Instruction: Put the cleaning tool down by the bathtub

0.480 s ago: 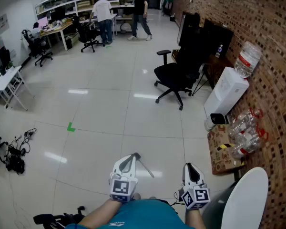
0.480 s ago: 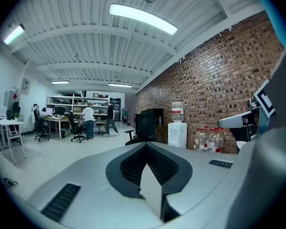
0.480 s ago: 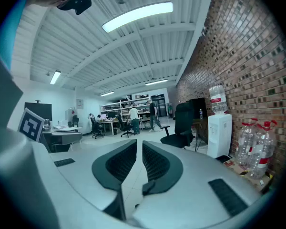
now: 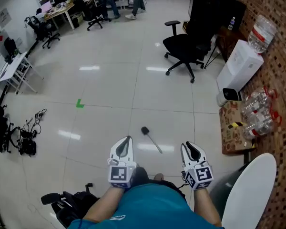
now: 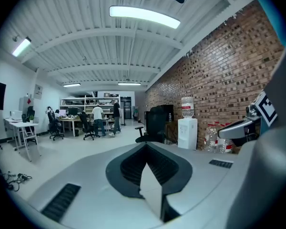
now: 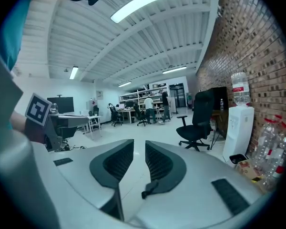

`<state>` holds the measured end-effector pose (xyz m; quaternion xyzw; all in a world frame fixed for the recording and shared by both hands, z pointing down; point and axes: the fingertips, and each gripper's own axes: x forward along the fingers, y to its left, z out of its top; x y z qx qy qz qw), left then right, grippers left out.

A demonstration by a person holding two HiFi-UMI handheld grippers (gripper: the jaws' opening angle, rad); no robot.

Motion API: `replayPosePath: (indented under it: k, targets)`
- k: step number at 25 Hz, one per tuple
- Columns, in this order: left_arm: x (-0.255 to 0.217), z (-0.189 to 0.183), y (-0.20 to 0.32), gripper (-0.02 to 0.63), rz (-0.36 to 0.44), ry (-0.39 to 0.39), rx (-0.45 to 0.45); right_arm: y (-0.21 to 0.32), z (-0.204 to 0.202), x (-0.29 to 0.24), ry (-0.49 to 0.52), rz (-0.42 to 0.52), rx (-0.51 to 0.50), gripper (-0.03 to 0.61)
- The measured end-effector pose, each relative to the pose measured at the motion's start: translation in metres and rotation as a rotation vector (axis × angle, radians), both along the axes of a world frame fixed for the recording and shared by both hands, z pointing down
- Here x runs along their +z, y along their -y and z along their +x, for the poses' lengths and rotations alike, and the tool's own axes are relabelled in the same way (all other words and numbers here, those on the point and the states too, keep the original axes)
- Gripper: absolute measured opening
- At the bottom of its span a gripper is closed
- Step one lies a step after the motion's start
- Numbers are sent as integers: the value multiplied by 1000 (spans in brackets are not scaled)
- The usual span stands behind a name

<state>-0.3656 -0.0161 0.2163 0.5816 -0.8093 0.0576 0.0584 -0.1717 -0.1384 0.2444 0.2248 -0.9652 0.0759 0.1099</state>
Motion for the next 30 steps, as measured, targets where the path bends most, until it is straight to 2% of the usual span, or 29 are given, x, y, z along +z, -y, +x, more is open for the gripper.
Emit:
replayPosePath:
  k: [5, 10, 14, 20, 24, 30]
  targets:
    - [15, -19, 3, -5, -38, -26, -14, 3, -22, 25, -46, -31, -38, 106]
    - [39, -64, 14, -5, -7, 4, -21, 10, -73, 68, -88, -41, -100, 116]
    - [95, -89, 24, -5, -24, -18, -55, 20, -103, 123, -127, -48, -150, 120]
    - [167, -124, 40, -5, -19, -37, -61, 32, -140, 205, -161, -71, -171, 121]
    - [222, -144, 51, -5, -23, -9, -53, 35, -154, 274, -222, -75, -199, 120]
    - [316, -164, 59, -5, -13, -21, -74, 35, -167, 377, -294, -83, -243, 122]
